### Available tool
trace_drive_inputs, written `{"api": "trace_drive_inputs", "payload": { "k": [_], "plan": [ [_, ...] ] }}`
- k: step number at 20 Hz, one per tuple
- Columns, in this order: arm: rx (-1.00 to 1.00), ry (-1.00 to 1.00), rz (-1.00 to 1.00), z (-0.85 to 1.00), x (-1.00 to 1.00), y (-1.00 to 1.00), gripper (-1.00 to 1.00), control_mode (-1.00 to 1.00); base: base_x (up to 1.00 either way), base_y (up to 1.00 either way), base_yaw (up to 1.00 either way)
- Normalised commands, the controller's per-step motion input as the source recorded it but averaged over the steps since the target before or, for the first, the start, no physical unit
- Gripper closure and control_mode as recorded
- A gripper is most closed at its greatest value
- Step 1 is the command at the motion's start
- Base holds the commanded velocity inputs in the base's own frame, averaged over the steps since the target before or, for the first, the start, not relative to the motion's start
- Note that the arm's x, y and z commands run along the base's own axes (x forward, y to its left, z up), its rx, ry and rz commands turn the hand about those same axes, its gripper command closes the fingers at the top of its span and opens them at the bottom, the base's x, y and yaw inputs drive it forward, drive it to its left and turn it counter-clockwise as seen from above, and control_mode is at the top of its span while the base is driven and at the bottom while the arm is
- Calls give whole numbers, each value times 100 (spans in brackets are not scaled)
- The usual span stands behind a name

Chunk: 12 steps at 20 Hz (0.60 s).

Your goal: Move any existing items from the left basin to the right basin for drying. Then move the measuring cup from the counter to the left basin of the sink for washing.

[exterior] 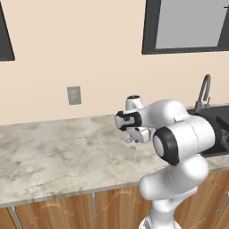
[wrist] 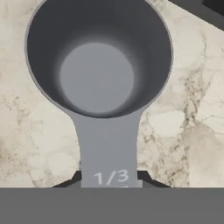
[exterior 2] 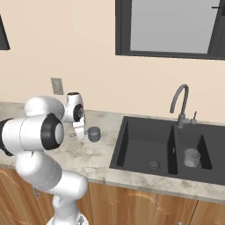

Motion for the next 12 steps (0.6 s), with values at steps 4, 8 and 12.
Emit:
{"api": "trace_drive_inputs", "payload": {
  "k": [4,8,12],
  "plan": [
    [0,0,-13,10,21,-50,100,-100,0,0,0],
    [0,0,-11,7,21,-52,100,-100,0,0,0],
    [0,0,-10,1,19,-56,100,-100,0,0,0]
  ]
}}
